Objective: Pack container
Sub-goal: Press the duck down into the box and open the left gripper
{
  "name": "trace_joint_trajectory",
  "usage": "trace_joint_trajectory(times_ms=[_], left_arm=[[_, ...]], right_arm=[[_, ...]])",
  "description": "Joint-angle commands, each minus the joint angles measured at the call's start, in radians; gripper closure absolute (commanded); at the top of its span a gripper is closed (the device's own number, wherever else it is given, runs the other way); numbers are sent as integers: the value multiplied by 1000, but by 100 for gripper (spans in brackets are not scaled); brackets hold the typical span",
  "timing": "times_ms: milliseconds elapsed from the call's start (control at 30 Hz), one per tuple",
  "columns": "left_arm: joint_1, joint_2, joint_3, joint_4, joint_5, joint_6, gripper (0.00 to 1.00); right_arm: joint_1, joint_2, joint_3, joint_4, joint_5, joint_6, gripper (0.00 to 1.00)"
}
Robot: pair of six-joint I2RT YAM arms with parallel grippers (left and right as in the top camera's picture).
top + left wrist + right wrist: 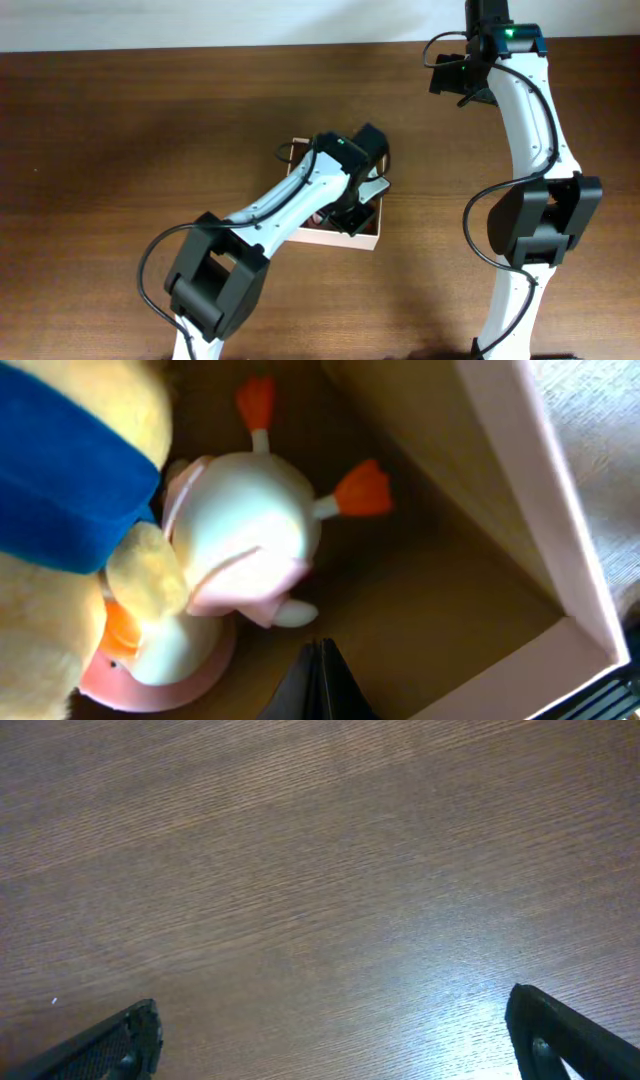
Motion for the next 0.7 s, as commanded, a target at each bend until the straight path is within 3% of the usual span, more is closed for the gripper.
trace_joint_trajectory(times_ms=[0,667], left_arm=[[-4,-12,8,4,20,-13,98],[-4,-12,38,5,21,-21,98]], right_arm=[[-3,4,-5,0,2,9,1],[-3,4,-5,0,2,9,1]])
